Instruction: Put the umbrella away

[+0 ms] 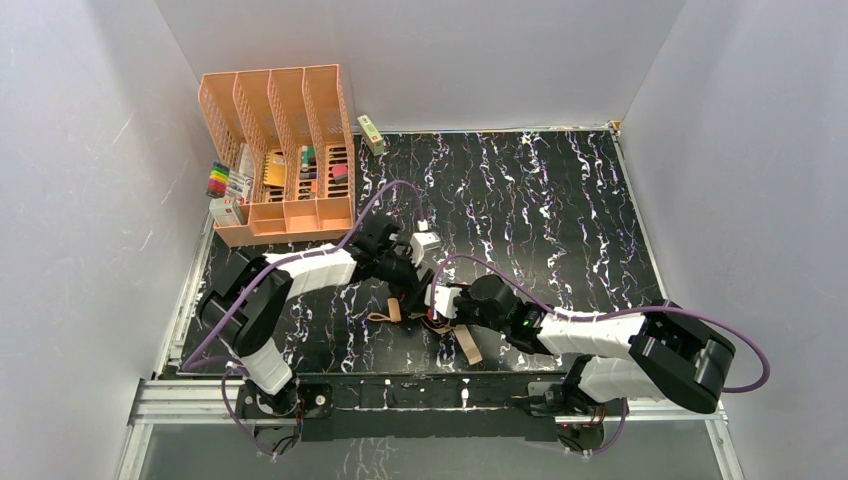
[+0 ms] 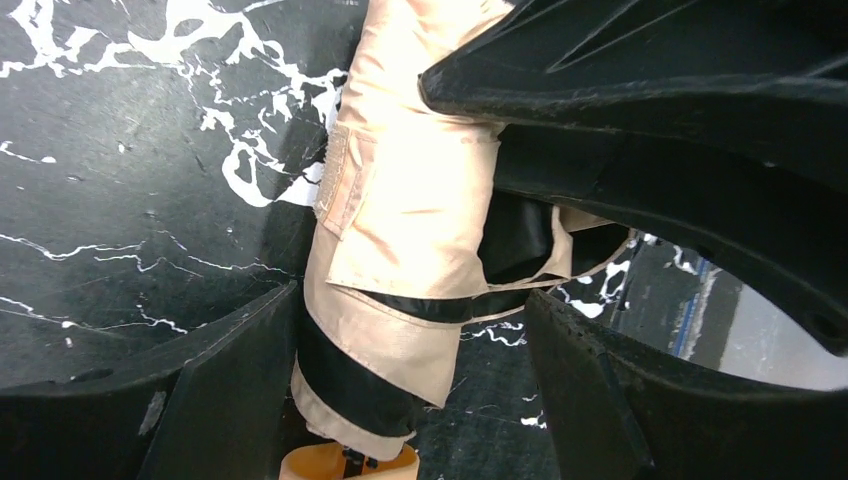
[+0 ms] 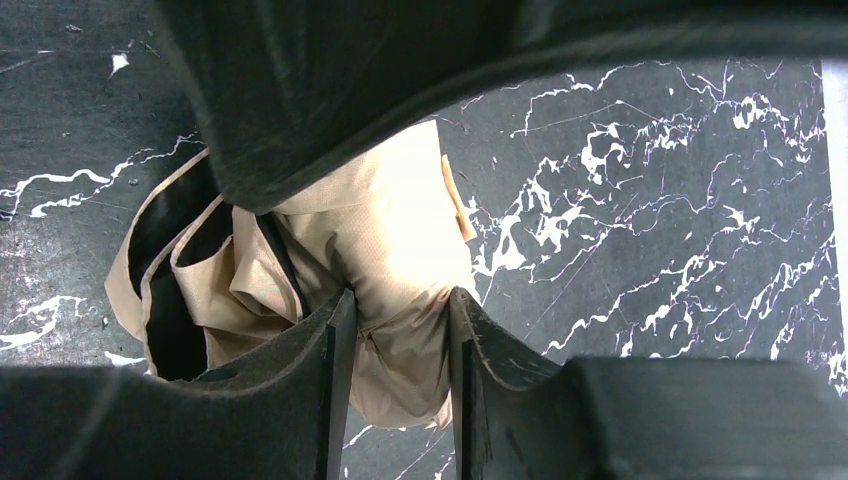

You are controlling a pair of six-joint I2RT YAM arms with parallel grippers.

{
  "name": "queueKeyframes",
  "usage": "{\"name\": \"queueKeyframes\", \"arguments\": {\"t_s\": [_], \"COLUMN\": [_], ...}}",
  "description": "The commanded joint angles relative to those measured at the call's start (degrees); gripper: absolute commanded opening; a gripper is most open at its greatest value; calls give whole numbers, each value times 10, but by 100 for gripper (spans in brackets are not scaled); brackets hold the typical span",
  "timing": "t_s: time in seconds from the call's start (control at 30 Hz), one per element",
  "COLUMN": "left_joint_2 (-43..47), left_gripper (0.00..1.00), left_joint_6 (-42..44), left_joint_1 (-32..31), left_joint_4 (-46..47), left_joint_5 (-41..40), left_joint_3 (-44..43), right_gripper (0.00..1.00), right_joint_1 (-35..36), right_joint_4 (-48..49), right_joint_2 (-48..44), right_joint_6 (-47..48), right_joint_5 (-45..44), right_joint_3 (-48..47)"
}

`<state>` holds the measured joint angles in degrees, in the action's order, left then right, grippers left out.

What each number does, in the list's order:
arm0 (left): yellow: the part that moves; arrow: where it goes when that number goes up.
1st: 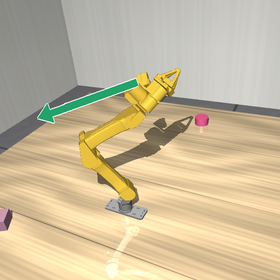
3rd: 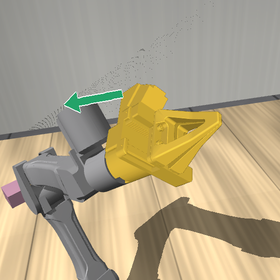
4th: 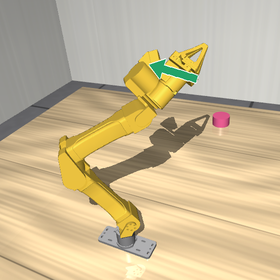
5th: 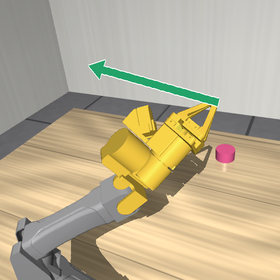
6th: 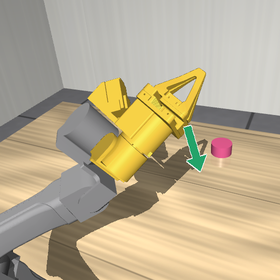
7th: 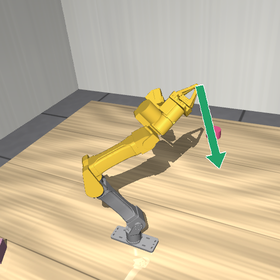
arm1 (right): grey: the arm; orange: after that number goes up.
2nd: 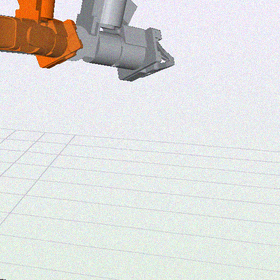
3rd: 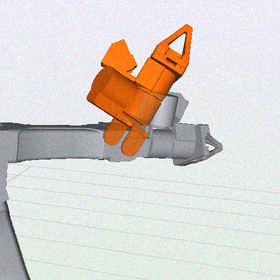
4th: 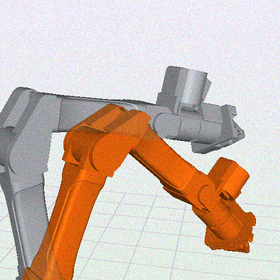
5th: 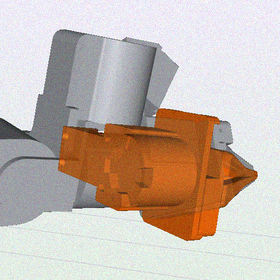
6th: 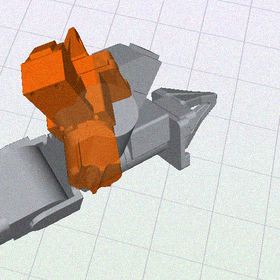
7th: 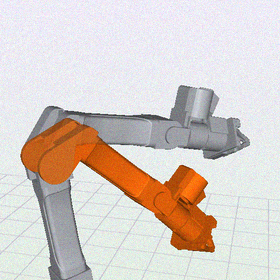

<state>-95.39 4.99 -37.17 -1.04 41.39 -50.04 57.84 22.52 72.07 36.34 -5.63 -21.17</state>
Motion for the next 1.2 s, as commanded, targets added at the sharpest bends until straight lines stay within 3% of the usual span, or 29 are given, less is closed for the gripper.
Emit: {"name": "queueKeyframes", "arguments": {"t_s": [0.0, 0.13, 0.33, 0.5, 0.63, 0.77, 0.93, 1.17], "left_joint_2": [-8, -13, -23, -23, -19, -14, -5, 14], "left_gripper": [79, 71, 43, 29, 12, 8, 4, 0], "left_joint_6": [28, 41, 54, 59, 64, 66, 63, 13], "left_joint_1": [-22, -30, -47, -58, -61, -66, -81, -118], "left_joint_4": [-18, -25, -37, -39, -43, -47, -49, -44], "left_joint_5": [-43, -78, -126, -175, -224, -256, -310, -434], "left_joint_3": [9, 18, 27, 34, 38, 40, 41, 46], "right_gripper": [42, 42, 42, 44, 63, 73, 74, 71], "right_joint_1": [0, -1, 0, 0, 0, 0, 0, 0], "right_joint_4": [-79, -76, -69, -81, -123, -163, -241, -337], "right_joint_2": [6, 4, -5, -21, -65, -133, -201, -228], "right_joint_6": [-13, -17, -23, -33, -56, -98, -233, -573], "right_joint_5": [-7, -8, -7, 2, 14, -5, -17, -87], "right_joint_3": [22, 23, 25, 19, -3, -23, -77, -109]}}
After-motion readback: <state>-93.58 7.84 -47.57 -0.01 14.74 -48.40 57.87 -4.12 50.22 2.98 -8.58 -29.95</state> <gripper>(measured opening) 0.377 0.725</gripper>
